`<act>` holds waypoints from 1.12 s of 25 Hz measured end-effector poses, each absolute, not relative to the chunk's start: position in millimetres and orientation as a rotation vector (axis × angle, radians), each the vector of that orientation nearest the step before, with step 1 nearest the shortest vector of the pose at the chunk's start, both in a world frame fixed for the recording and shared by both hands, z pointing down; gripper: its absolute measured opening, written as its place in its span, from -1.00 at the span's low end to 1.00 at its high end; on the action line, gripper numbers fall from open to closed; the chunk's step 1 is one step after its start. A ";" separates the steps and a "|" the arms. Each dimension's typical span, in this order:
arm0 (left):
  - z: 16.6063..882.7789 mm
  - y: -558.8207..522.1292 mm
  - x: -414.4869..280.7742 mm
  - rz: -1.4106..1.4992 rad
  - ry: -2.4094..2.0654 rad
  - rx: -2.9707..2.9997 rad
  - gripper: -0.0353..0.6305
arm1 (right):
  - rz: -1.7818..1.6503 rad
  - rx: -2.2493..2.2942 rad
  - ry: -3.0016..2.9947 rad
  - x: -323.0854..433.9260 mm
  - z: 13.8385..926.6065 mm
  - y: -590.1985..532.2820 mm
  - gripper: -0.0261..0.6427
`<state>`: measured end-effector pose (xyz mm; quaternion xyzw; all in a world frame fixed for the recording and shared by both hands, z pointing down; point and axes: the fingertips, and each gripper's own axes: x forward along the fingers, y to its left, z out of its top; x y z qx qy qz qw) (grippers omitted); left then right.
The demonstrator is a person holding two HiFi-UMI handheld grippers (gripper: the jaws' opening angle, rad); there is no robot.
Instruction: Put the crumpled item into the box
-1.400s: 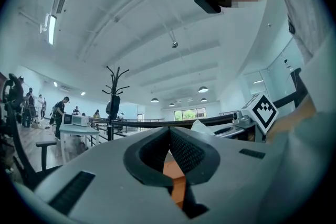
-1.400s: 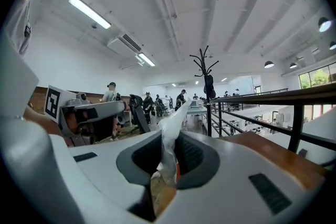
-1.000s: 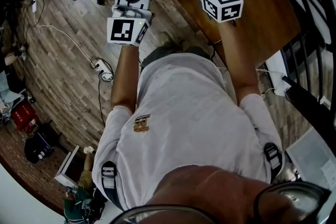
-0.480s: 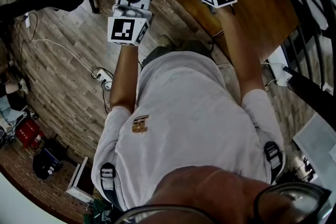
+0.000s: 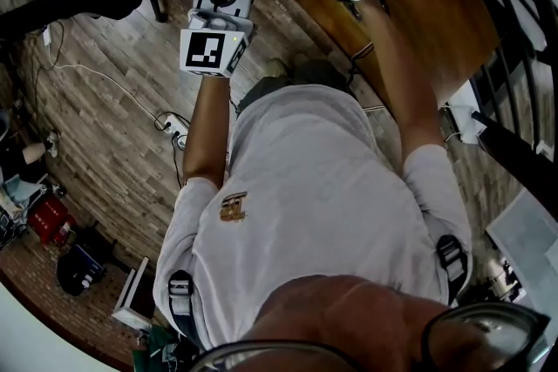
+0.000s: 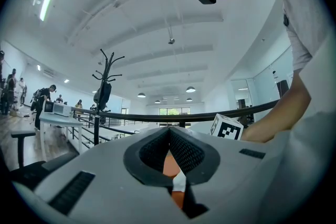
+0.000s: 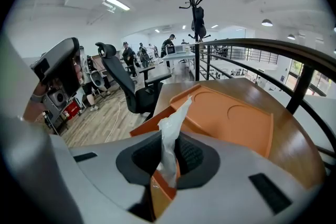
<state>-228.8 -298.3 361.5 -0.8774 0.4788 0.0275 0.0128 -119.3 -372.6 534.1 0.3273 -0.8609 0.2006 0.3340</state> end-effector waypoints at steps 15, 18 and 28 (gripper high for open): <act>361.5 -322.0 -224.9 0.053 1.559 -2.724 -0.83 | 0.794 0.752 -2.133 -111.4 576.9 -384.4 -0.72; 365.1 -326.4 -225.3 0.045 1.564 -2.727 -0.83 | 0.810 0.768 -2.108 -107.3 585.1 -387.4 -0.72; 369.9 -333.8 -229.9 0.053 1.559 -2.748 -0.83 | 0.647 0.827 -1.985 -92.3 596.5 -395.1 -0.66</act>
